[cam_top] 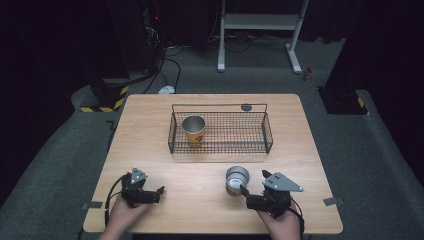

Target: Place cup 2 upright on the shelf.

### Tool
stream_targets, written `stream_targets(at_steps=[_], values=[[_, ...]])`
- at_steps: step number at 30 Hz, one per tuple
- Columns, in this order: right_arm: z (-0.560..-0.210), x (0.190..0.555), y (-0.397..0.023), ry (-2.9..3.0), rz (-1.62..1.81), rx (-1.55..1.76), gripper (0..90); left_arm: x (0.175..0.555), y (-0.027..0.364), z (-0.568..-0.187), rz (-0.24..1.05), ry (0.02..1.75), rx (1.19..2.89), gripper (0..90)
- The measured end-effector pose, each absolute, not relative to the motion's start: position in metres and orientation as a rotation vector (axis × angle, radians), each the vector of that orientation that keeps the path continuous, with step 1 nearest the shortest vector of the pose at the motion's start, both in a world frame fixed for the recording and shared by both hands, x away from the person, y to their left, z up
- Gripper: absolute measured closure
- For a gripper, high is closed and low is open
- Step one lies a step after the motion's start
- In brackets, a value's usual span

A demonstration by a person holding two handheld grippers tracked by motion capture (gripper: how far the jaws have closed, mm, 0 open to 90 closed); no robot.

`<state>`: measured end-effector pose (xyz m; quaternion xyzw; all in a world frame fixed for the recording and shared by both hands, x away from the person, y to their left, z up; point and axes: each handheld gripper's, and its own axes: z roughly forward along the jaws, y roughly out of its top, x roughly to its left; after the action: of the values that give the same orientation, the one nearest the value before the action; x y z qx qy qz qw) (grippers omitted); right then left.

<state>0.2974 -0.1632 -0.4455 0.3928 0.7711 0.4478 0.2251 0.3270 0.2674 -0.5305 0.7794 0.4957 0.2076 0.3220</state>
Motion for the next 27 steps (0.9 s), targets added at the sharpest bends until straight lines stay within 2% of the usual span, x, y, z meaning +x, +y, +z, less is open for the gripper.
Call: stream_targets(at_steps=[27], values=[[-0.482,0.312,-0.139,2.193,1.176,1.098,9.6,0.327,0.267,-0.53,0.545,1.301,2.05,0.7]])
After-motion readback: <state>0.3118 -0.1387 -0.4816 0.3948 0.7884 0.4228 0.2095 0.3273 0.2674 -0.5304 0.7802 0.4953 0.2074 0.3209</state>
